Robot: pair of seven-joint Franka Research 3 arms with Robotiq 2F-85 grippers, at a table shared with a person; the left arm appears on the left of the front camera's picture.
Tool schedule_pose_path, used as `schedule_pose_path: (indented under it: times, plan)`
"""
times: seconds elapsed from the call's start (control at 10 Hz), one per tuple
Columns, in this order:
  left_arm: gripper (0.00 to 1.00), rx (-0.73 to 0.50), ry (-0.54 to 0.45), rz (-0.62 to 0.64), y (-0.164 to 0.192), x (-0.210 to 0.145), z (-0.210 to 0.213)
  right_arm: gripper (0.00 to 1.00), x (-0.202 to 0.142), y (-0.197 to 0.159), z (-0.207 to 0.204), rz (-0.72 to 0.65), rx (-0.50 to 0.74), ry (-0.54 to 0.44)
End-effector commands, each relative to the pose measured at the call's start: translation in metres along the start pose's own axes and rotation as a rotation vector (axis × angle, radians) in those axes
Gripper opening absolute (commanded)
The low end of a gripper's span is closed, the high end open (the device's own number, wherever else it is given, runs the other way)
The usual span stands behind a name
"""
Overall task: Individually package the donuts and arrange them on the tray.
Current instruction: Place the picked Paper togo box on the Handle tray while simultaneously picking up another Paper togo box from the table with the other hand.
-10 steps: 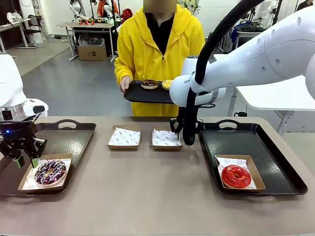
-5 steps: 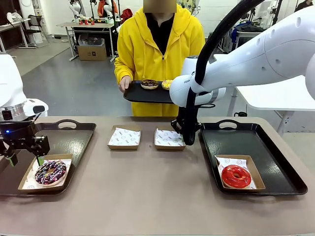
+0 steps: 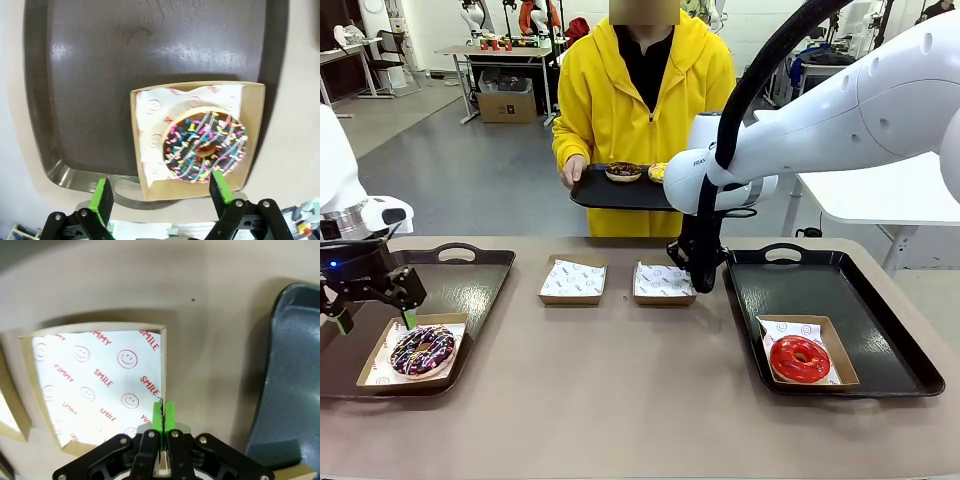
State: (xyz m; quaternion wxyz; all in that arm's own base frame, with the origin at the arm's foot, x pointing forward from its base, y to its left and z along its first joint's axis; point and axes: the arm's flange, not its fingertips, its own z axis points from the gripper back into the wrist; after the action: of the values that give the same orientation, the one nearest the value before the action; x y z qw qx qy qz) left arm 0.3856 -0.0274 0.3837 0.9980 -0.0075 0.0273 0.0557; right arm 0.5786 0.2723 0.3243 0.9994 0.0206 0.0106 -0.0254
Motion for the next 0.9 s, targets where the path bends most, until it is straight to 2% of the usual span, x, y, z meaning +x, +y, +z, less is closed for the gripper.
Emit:
schedule_pose_path:
  times: [0.0,0.2,0.4,0.6,0.8]
  plan:
    - [1.00,-0.244,-0.010,0.032,0.021,-0.018,0.030,0.00,-0.013,0.011,0.025,-0.003,0.009,-0.015]
    - [1.00,-0.500,-0.074,0.082,0.066,-0.045,0.067,0.00,-0.033,0.014,0.074,0.006,0.012,-0.048]
    - [1.00,-0.797,-0.099,0.127,0.130,-0.061,0.082,0.00,-0.040,0.016,0.124,-0.052,0.017,-0.037]
    - [1.00,-0.964,-0.046,0.145,0.186,-0.057,0.074,0.00,-0.046,0.023,0.157,-0.058,0.021,-0.047]
    - [1.00,-1.031,-0.022,0.104,0.227,-0.051,0.056,0.00,-0.043,0.027,0.178,-0.091,0.026,-0.039]
